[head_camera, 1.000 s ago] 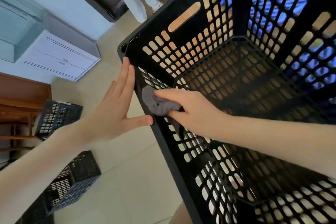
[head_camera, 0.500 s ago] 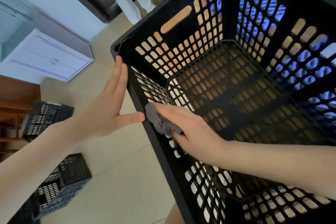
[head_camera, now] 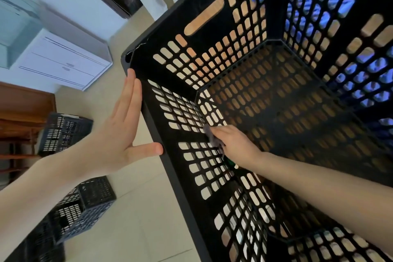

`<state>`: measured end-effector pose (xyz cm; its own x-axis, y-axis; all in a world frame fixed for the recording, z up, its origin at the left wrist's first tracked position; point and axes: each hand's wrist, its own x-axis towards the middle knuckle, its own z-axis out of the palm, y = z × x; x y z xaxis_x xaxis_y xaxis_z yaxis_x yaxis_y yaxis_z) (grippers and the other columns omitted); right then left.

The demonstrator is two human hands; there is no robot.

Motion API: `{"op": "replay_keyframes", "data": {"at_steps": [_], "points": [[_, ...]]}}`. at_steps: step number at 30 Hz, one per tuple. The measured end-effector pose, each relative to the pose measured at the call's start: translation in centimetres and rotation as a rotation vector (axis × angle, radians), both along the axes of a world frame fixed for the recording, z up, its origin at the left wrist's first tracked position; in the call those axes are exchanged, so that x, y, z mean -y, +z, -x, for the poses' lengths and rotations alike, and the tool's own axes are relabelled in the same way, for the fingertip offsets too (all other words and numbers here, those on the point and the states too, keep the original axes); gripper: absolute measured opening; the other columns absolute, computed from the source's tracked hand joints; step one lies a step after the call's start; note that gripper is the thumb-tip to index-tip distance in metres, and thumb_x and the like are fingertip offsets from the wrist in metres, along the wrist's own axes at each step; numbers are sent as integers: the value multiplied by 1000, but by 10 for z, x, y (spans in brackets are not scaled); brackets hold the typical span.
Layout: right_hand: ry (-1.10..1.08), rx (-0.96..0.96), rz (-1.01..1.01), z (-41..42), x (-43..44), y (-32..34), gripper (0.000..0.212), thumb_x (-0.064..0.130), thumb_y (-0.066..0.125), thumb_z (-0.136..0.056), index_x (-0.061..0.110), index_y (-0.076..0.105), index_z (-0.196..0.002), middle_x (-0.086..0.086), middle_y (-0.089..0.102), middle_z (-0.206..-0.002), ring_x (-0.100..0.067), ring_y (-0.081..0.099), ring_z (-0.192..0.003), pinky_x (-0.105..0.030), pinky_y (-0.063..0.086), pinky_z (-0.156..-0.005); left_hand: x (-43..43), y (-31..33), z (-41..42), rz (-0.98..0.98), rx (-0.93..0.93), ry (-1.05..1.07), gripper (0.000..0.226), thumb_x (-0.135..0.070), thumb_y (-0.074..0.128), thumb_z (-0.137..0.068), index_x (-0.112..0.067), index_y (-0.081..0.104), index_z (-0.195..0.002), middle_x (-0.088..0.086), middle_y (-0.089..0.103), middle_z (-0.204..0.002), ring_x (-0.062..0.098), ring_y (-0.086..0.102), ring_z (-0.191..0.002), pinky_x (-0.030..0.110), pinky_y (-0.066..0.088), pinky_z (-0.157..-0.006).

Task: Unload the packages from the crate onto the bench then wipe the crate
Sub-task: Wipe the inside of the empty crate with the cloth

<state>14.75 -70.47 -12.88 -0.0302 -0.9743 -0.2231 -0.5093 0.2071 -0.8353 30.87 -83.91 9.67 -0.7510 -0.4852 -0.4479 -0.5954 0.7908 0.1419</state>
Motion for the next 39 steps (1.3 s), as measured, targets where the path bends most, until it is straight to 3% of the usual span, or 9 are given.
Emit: {"op": "replay_keyframes", "data": {"at_steps": [4, 10, 14, 18, 22, 27, 31, 35, 39], "points": [[-22, 90, -3, -2, 0, 19, 57, 1, 49, -94, 17, 35, -146, 0, 47, -140, -13, 41, -128, -27, 32, -111, 0, 0, 0, -1, 6, -9, 124, -93, 28, -70, -15, -33, -146, -3, -42, -153, 11, -29, -145, 35, -4, -117], [-91, 345, 546, -17, -9, 95, 62, -7, 50, -83, 7, 40, -143, -5, 48, -141, -17, 43, -131, -34, 36, -109, 0, 1, 1, -4, 7, -24, 124, -90, 30, -74, -11, -30, -148, 0, -40, -154, 15, -29, -146, 40, -1, -119], [17, 290, 698, -15, -11, 96, 65, -14, 55, -80, 0, 39, -141, -10, 42, -145, -24, 37, -136, -39, 33, -111, 3, 1, 0, 19, 18, -51, 123, -89, 30, -75, -10, -28, -149, 2, -39, -155, 17, -27, -147, 41, 1, -119], [86, 22, 629, -7, -15, 41, 54, 4, 54, -88, 3, 42, -140, -7, 44, -144, -18, 37, -136, -33, 28, -116, 0, 2, 1, 10, 31, -4, 124, -92, 29, -71, -16, -34, -146, -4, -44, -152, 11, -31, -144, 37, -2, -118], [183, -319, 377, 10, -22, -20, 80, 0, 82, -61, 6, 50, -134, -5, 57, -133, -18, 52, -124, -25, 14, -114, -2, 3, 2, -6, 29, 13, 123, -92, 31, -71, -19, -36, -145, -7, -44, -151, 10, -31, -144, 39, -2, -119], [-3, 147, 204, -2, -23, 3, 71, -4, 57, -88, 26, 25, -144, 3, 44, -144, -2, 35, -132, -26, 26, -115, -3, 3, 2, 11, 43, 20, 125, -93, 31, -69, -20, -37, -145, -9, -45, -151, 7, -33, -143, 32, -5, -116], [-136, 414, 498, -18, -12, 81, 56, 5, 48, -89, 14, 41, -143, 1, 48, -141, -7, 40, -133, -26, 34, -111, 0, 5, -1, 33, 32, 2, 120, -88, 33, -74, -19, -31, -148, -6, -40, -154, 9, -28, -145, 38, -3, -119], [-76, 462, 732, -19, 2, 121, 52, -3, 52, -88, 0, 44, -139, -7, 51, -138, -17, 43, -132, -35, 35, -110, 5, 7, -5, 135, -81, -16, 93, -79, 23, -88, -24, -8, -156, -6, -11, -164, 9, -8, -151, 59, -2, -119], [-69, 242, 500, -13, -1, 59, 63, -5, 55, -86, 12, 40, -144, 0, 47, -143, -10, 38, -135, -33, 34, -112, 11, 5, 13, 121, -293, 79, 65, -61, 20, -99, -33, 5, -156, -13, 5, -164, 8, 1, -151, 54, -1, -121]]}}
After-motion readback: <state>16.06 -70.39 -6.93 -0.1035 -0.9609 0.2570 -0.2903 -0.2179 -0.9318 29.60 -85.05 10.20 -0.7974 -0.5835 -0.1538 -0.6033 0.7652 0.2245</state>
